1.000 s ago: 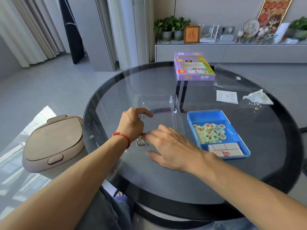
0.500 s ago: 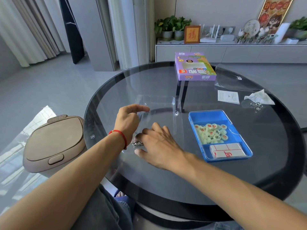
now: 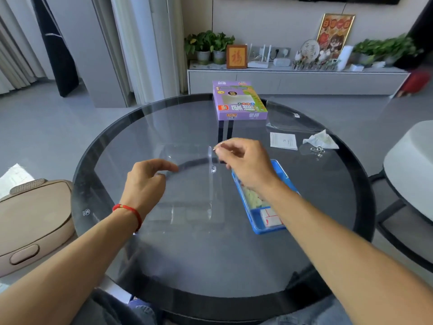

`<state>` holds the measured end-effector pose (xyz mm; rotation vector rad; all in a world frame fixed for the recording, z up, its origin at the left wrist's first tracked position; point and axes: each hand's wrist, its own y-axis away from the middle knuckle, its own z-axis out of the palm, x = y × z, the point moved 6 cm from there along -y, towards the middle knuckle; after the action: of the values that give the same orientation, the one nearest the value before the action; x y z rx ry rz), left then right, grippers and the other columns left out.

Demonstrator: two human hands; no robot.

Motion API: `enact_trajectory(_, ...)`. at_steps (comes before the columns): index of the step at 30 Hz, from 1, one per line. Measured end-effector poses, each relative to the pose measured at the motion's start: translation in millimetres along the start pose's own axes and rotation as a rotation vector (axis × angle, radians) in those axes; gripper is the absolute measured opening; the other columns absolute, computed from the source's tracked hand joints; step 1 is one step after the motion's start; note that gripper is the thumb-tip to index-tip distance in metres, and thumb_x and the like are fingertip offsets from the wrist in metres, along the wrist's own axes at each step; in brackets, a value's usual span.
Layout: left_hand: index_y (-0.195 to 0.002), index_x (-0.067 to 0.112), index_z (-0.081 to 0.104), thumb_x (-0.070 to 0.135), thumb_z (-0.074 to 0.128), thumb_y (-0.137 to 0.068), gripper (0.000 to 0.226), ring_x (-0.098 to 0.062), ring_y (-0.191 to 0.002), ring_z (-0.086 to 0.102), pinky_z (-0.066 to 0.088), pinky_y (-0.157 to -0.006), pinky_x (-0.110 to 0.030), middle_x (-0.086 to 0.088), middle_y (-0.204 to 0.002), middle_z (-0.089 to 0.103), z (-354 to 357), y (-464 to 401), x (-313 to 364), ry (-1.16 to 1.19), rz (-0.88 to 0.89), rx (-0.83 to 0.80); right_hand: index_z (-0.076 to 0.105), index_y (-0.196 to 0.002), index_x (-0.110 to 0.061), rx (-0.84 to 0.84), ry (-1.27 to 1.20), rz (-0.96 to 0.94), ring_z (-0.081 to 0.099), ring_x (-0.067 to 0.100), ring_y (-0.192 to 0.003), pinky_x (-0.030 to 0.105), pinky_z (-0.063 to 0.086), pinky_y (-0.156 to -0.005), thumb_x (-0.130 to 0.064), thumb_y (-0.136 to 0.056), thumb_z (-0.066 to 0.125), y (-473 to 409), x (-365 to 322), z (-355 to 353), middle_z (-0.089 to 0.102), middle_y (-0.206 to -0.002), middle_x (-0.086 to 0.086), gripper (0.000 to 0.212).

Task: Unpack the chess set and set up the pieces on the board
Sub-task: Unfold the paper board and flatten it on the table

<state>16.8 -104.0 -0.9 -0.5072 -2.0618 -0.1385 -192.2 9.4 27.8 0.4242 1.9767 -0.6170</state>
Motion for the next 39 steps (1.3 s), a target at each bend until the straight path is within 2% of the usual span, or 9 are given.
enact_trajectory(3,-0.087,0.029,0.074,-0.006,0.042,-0.080,0.048,-0.025,-0.065,0.052,0.049,-0.051,-0.023,-0.016,-0.098,0.074,8.3,2.5,11.1,-0.114,0.088,-0.038,0.078,-0.088,-0.019,0.268,0.190,0.119,0.067,0.011,-0.065,0.031,0.056,-0.070,-0.025,-0.092,0.069,-23.8,51.1,-87.6,0.074,-0.074,-0.005,0.011)
enact_trajectory(6,-0.089,0.030,0.072,-0.003,0.047,-0.083,0.042,-0.025,-0.059,0.057,0.048,-0.048,-0.020,-0.014,-0.095,0.074,15.7,6.5,19.8,-0.216,0.141,-0.087,0.069,-0.080,-0.001,0.452,0.442,0.226,0.065,0.040,-0.075,0.043,0.058,-0.070,-0.027,-0.086,0.062,-26.7,101.5,-154.5,0.067,-0.069,0.017,0.027)
enact_trajectory(9,-0.092,0.030,0.072,0.002,0.057,-0.084,0.032,-0.009,-0.056,0.061,0.052,-0.065,-0.023,0.011,-0.100,0.069,19.1,11.7,28.4,-0.303,0.259,-0.119,0.065,-0.070,0.002,0.443,0.582,0.269,0.059,0.045,-0.076,0.040,0.050,-0.065,-0.021,-0.084,0.061,-25.1,126.4,-175.7,0.062,-0.068,0.024,0.027)
enact_trajectory(14,-0.111,0.032,0.070,0.033,0.066,-0.090,0.021,-0.005,-0.120,0.054,0.040,-0.104,-0.024,0.018,-0.120,0.063,30.4,21.2,29.2,-0.372,0.462,-0.258,0.073,-0.097,0.006,0.398,0.587,0.293,0.060,0.047,-0.101,0.048,0.057,-0.080,-0.003,-0.090,0.063,-25.4,127.9,-169.5,0.070,-0.097,0.029,0.015)
enact_trajectory(20,-0.131,0.045,0.051,0.081,0.052,-0.079,0.063,0.000,-0.134,0.033,0.035,-0.110,-0.022,0.022,-0.139,0.042,36.9,44.9,19.1,-0.526,0.598,-0.560,0.072,-0.126,-0.009,0.353,0.661,0.305,0.057,0.039,-0.119,0.034,0.047,-0.091,0.004,-0.094,0.056,-20.2,107.7,-167.8,0.065,-0.131,0.020,0.038)
enact_trajectory(25,-0.141,0.037,0.044,0.064,0.053,-0.089,0.059,-0.005,-0.125,0.039,0.034,-0.102,-0.014,0.015,-0.134,0.043,35.1,35.1,6.4,-0.641,0.615,-0.493,0.077,-0.113,-0.013,0.209,0.710,0.101,0.066,0.027,-0.096,0.029,0.043,-0.075,-0.002,-0.094,0.058,-14.2,72.6,-139.5,0.073,-0.113,0.010,0.029)
enact_trajectory(28,-0.142,0.028,0.050,0.063,0.049,-0.091,0.062,-0.017,-0.119,0.049,0.040,-0.104,-0.029,0.007,-0.130,0.053,38.1,0.7,1.6,-0.719,0.611,-0.381,0.077,-0.108,-0.016,0.089,0.670,-0.028,0.064,0.018,-0.089,0.033,0.051,-0.083,-0.004,-0.092,0.060,-8.9,59.6,-111.2,0.073,-0.109,0.003,0.026)
enact_trajectory(33,-0.149,0.022,0.039,0.041,0.052,-0.100,0.054,-0.023,-0.142,0.036,0.015,-0.119,-0.055,0.000,-0.146,0.051,57.9,-84.9,3.1,-0.941,0.475,-0.239,0.071,-0.121,-0.023,-0.148,0.704,-0.132,0.056,0.016,-0.119,0.035,0.044,-0.103,-0.019,-0.097,0.060,11.8,51.6,-64.4,0.062,-0.126,-0.008,0.027)
enact_trajectory(39,-0.150,0.024,0.034,0.019,0.049,-0.100,0.052,-0.031,-0.146,0.024,0.017,-0.117,-0.063,-0.006,-0.158,0.034,100.1,-181.4,16.2,-0.912,0.286,-0.193,0.033,-0.156,-0.032,-0.436,0.929,-0.062,0.013,0.010,-0.152,0.032,0.008,-0.124,-0.079,-0.079,0.015,23.5,52.6,-47.4,0.020,-0.165,-0.008,0.093)
